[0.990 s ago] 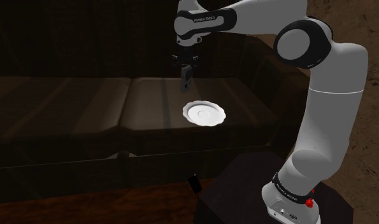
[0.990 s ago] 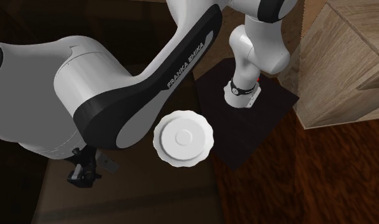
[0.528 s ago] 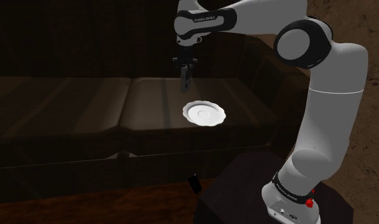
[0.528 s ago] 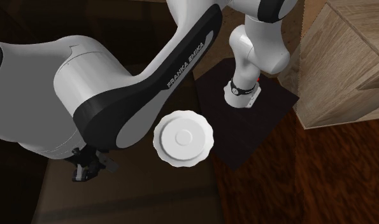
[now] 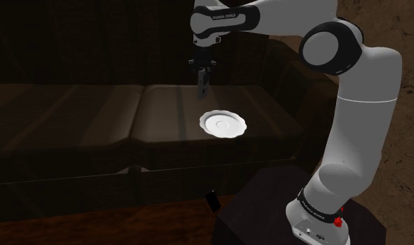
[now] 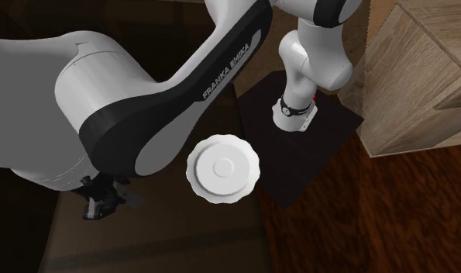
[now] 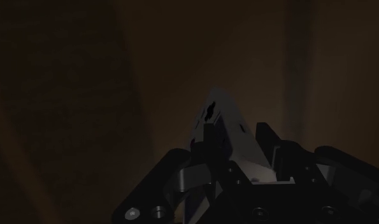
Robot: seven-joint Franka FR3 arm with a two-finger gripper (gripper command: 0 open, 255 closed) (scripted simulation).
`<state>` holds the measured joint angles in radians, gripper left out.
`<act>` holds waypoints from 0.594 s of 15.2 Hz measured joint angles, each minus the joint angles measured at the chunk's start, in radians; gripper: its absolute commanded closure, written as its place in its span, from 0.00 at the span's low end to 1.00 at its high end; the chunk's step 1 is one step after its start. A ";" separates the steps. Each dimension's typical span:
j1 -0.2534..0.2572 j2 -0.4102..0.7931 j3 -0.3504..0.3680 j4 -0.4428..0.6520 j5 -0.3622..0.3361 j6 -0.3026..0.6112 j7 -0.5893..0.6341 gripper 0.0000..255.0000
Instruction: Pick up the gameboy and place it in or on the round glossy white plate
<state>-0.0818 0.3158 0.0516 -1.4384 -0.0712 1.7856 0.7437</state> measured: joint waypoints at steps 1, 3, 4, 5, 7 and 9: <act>0.000 -0.002 0.000 0.013 0.000 -0.014 -0.002 1.00; 0.001 0.003 0.000 0.045 0.000 -0.042 -0.001 1.00; 0.002 0.005 0.001 0.062 0.000 -0.057 -0.002 1.00; 0.002 0.009 0.000 0.080 0.000 -0.070 -0.003 1.00; 0.003 0.014 0.001 0.114 0.000 -0.100 -0.003 1.00; 0.002 0.015 0.000 0.141 0.000 -0.125 -0.006 1.00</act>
<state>-0.0795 0.3305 0.0519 -1.2978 -0.0707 1.6604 0.7372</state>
